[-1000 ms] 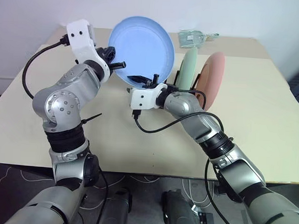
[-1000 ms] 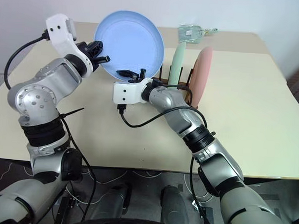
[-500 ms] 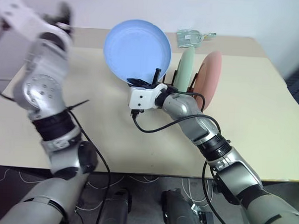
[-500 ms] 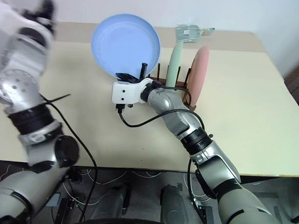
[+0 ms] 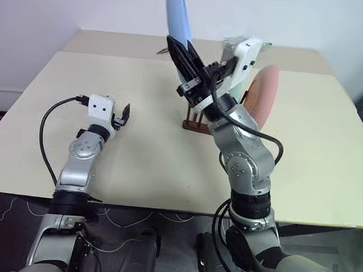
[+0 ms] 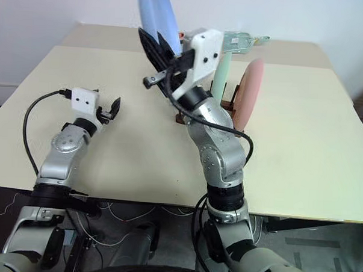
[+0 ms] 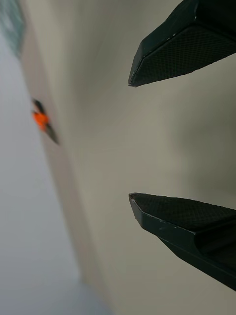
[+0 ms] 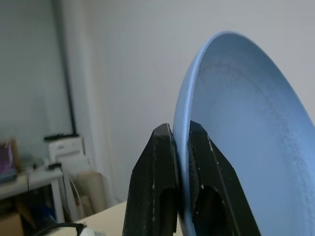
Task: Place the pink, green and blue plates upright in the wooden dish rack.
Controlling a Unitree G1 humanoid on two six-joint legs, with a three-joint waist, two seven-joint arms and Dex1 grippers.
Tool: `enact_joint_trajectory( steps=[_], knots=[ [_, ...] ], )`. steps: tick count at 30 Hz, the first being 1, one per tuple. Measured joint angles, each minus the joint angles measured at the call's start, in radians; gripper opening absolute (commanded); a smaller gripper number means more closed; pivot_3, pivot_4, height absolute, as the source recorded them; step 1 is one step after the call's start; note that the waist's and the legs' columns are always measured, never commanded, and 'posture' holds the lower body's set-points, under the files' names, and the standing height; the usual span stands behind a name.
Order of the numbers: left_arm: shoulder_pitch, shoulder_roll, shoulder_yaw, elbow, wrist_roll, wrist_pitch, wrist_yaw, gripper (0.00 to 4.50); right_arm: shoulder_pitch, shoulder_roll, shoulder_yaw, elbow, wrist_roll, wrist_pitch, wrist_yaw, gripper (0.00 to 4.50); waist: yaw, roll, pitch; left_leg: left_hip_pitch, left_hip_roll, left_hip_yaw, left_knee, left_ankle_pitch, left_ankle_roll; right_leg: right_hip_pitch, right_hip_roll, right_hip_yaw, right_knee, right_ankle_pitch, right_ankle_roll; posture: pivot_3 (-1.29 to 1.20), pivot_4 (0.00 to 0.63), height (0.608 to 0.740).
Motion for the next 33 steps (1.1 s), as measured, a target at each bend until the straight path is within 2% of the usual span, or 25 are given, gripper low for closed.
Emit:
enact_joint_trajectory(
  steps=[3, 6, 23, 29, 33],
  knots=[
    [0.036, -0.024, -0.062, -0.041, 0.042, -0.102, -0.052, 3.52, 0.003, 0.002, -0.034, -0.019, 0.074, 0.061, -0.089, 0.0, 0.0, 0.004, -0.001, 0.001, 0.0, 0.001, -0.001, 0.0, 0.0, 0.0, 0.0, 0.001, 0.0, 0.0, 0.0, 0.0, 0.15, 0.74],
    [0.086, -0.065, -0.101, -0.042, 0.041, -0.117, -0.096, 3.52, 0.006, 0.002, -0.037, -0.023, 0.122, 0.094, -0.154, 0.0, -0.003, 0.005, -0.001, 0.001, 0.0, 0.001, -0.001, 0.0, 0.0, -0.001, 0.0, 0.001, 0.001, 0.0, 0.0, 0.0, 0.15, 0.74],
    [0.122, -0.06, -0.106, -0.09, 0.043, -0.117, -0.209, 3.52, 0.027, 0.002, -0.048, -0.015, 0.278, 0.136, -0.358, 0.0, -0.001, 0.005, -0.001, 0.001, 0.0, 0.001, 0.0, 0.0, 0.0, 0.0, 0.0, 0.001, 0.002, 0.0, 0.0, 0.0, 0.15, 0.74],
    [0.122, -0.064, -0.107, -0.093, 0.045, -0.116, -0.213, 3.52, 0.02, 0.002, -0.086, 0.051, 0.322, 0.137, -0.438, 0.0, -0.002, 0.005, -0.001, 0.001, 0.0, 0.001, 0.0, 0.0, 0.001, 0.0, 0.0, 0.001, 0.002, 0.0, 0.0, 0.0, 0.15, 0.74],
    [0.125, -0.064, -0.113, -0.096, 0.046, -0.116, -0.233, 3.52, -0.049, 0.001, -0.14, 0.153, 0.335, 0.137, -0.496, 0.0, -0.001, 0.005, -0.001, 0.001, 0.0, 0.001, 0.0, 0.0, 0.001, 0.0, 0.0, 0.0, 0.002, 0.0, 0.0, 0.0, 0.15, 0.74]
  ],
)
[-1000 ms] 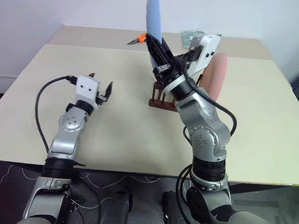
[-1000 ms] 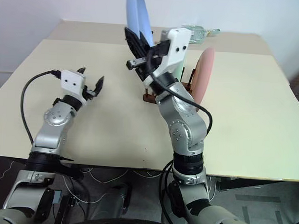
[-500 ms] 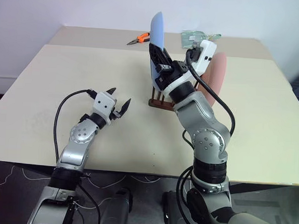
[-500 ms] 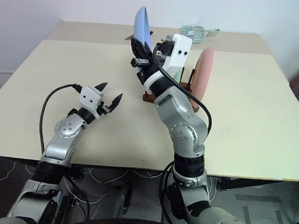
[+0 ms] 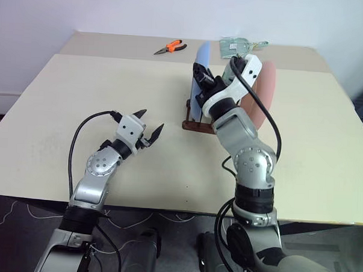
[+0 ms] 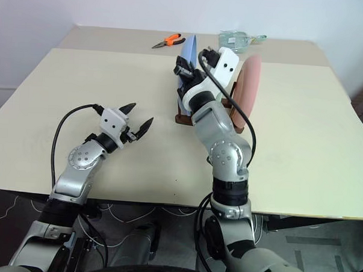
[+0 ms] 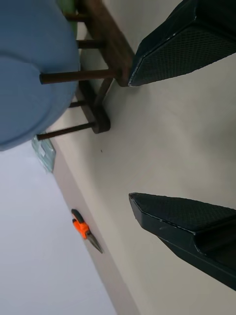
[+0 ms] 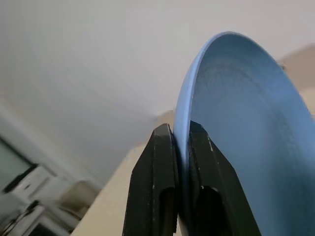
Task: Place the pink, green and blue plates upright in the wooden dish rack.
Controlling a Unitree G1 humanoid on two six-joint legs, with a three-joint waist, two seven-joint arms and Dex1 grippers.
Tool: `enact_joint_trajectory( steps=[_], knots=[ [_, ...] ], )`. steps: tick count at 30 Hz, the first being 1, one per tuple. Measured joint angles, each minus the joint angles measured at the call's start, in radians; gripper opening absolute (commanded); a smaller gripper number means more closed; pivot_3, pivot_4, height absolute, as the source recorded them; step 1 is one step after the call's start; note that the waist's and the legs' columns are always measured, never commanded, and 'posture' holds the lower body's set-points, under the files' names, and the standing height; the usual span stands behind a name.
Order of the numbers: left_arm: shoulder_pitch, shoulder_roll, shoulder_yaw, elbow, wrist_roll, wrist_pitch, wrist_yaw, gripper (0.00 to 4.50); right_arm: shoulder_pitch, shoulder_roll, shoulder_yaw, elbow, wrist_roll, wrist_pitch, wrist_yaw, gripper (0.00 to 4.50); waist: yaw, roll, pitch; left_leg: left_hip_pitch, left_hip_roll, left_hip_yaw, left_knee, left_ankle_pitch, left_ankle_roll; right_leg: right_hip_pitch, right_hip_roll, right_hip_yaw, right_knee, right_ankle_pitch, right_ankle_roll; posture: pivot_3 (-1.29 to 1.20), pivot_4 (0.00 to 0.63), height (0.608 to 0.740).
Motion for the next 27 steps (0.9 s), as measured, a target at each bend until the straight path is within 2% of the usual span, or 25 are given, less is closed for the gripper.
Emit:
enact_joint_trajectory(
  steps=[2, 5, 10, 18, 21, 24, 27],
  knots=[
    [0.008, 0.001, -0.004, -0.01, 0.0, 0.001, -0.018, 3.52, -0.03, -0.001, -0.017, 0.05, 0.003, 0.004, -0.017, 0.0, -0.001, 0.0, 0.0, 0.0, 0.0, 0.0, 0.0, 0.0, 0.0, 0.0, 0.0, 0.0, 0.0, 0.0, 0.0, 0.0, 0.15, 0.74],
    [0.016, 0.001, -0.012, -0.021, 0.0, 0.0, -0.044, 3.58, -0.106, -0.003, -0.038, 0.131, -0.007, 0.01, -0.024, 1.01, -0.003, 0.002, 0.001, 0.0, 0.0, 0.0, 0.0, 0.0, 0.0, -0.001, 0.0, 0.0, 0.001, 0.0, 0.0, 0.0, 0.15, 0.74],
    [0.016, -0.003, -0.027, -0.024, 0.004, 0.001, -0.052, 3.58, -0.164, -0.053, -0.001, 0.148, -0.091, 0.01, 0.007, 3.64, -0.009, 0.002, 0.001, 0.0, 0.0, 0.0, 0.0, 0.0, 0.0, 0.0, 0.0, 0.0, 0.0, 0.0, 0.0, 0.0, 0.15, 0.74],
    [0.016, -0.01, -0.029, -0.025, 0.004, 0.002, -0.058, 3.58, -0.197, -0.217, 0.076, 0.125, -0.26, 0.0, 0.143, 3.64, -0.022, 0.002, 0.001, 0.0, 0.0, 0.0, 0.0, 0.0, 0.0, 0.0, 0.0, 0.0, 0.0, 0.0, 0.0, 0.0, 0.15, 0.74],
    [0.016, -0.015, -0.035, -0.025, 0.004, 0.002, -0.059, 3.58, -0.199, -0.247, 0.081, 0.113, -0.295, -0.011, 0.187, 3.64, -0.022, 0.002, 0.001, 0.0, 0.0, 0.0, 0.0, 0.0, 0.0, 0.0, 0.0, 0.0, 0.0, 0.0, 0.0, 0.0, 0.15, 0.74],
    [0.014, -0.018, -0.037, -0.016, 0.012, 0.0, -0.051, 3.58, -0.198, -0.381, 0.093, 0.065, -0.348, -0.057, 0.286, 3.64, -0.013, 0.003, 0.002, -0.001, 0.0, 0.0, 0.0, 0.0, 0.0, 0.001, 0.0, 0.0, -0.002, 0.0, 0.0, 0.0, 0.15, 0.74],
    [-0.003, 0.007, -0.022, 0.033, 0.044, -0.007, -0.011, 3.58, -0.195, -0.548, 0.017, 0.014, -0.371, -0.105, 0.368, 3.64, -0.002, 0.002, 0.002, -0.001, -0.001, 0.0, 0.001, -0.001, 0.001, 0.002, 0.0, -0.001, -0.003, 0.0, 0.001, 0.0, 0.15, 0.74]
  ],
)
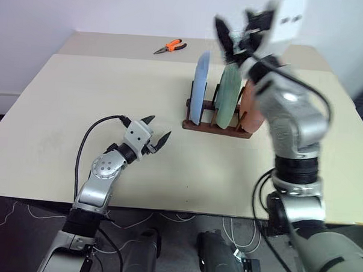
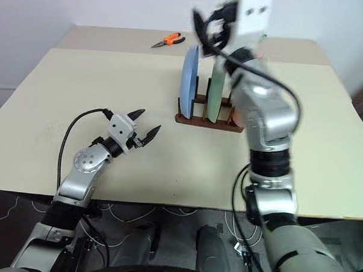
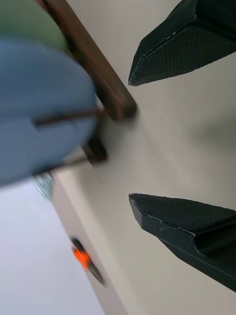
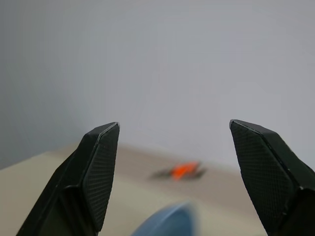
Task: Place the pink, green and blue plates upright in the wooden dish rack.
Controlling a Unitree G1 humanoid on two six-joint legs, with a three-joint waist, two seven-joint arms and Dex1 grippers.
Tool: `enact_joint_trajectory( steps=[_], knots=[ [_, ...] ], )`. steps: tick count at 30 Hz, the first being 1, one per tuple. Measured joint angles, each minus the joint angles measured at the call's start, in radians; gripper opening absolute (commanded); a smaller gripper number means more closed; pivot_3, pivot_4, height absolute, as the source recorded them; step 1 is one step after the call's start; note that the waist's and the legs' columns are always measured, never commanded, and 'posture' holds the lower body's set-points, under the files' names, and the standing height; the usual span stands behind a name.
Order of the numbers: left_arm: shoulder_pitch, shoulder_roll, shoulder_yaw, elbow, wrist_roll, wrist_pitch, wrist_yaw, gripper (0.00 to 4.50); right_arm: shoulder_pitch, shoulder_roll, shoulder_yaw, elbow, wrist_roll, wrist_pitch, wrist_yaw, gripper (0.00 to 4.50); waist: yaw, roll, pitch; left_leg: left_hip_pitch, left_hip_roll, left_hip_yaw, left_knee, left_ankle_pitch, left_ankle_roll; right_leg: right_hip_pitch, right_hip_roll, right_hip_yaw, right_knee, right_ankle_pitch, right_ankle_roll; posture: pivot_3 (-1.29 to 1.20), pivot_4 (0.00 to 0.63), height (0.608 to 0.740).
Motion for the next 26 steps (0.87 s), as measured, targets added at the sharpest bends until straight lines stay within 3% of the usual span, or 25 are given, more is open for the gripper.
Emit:
enact_joint_trajectory(
  steps=[3, 7, 11, 15, 26],
  knots=[
    [-0.022, 0.065, 0.092, 0.089, 0.015, -0.003, 0.061, 3.58, 0.129, -0.235, -0.142, 0.017, -0.021, -0.03, 0.127, 3.64, 0.011, -0.002, -0.001, 0.0, 0.0, 0.0, 0.0, -0.001, 0.002, 0.002, 0.0, -0.001, -0.003, 0.0, 0.0, 0.0, 0.15, 0.74],
    [-0.009, 0.137, 0.155, 0.155, 0.016, -0.053, 0.073, 3.58, 0.407, -0.358, -0.218, 0.063, -0.022, -0.063, 0.321, 3.64, 0.004, -0.001, 0.0, 0.001, 0.001, 0.002, 0.0, -0.002, 0.004, 0.002, -0.001, -0.001, -0.003, -0.001, 0.001, 0.0, 0.15, 0.74],
    [0.062, 0.17, 0.182, 0.169, -0.018, -0.065, 0.01, 3.58, 0.649, -0.343, -0.239, 0.099, -0.015, -0.097, 0.438, 3.64, 0.001, 0.001, 0.0, 0.001, 0.001, 0.004, 0.0, -0.002, 0.004, 0.002, -0.001, 0.001, -0.002, -0.001, 0.001, 0.0, 0.15, 0.74],
    [0.122, 0.166, 0.18, 0.147, -0.045, -0.059, -0.042, 3.58, 0.774, -0.303, -0.177, 0.103, -0.05, -0.173, 0.502, 3.64, 0.005, 0.002, 0.0, 0.002, 0.001, 0.003, 0.002, -0.002, 0.003, 0.003, -0.001, 0.001, -0.002, -0.001, 0.0, 0.0, 0.15, 0.74],
    [0.166, 0.129, 0.181, 0.037, -0.066, -0.002, -0.042, 3.58, 0.752, -0.262, -0.144, 0.225, -0.111, -0.261, 0.482, 3.64, 0.01, 0.002, 0.0, 0.002, 0.001, 0.003, 0.003, -0.002, 0.003, 0.004, -0.001, 0.001, -0.003, -0.001, 0.0, 0.0, 0.15, 0.74]
  ],
)
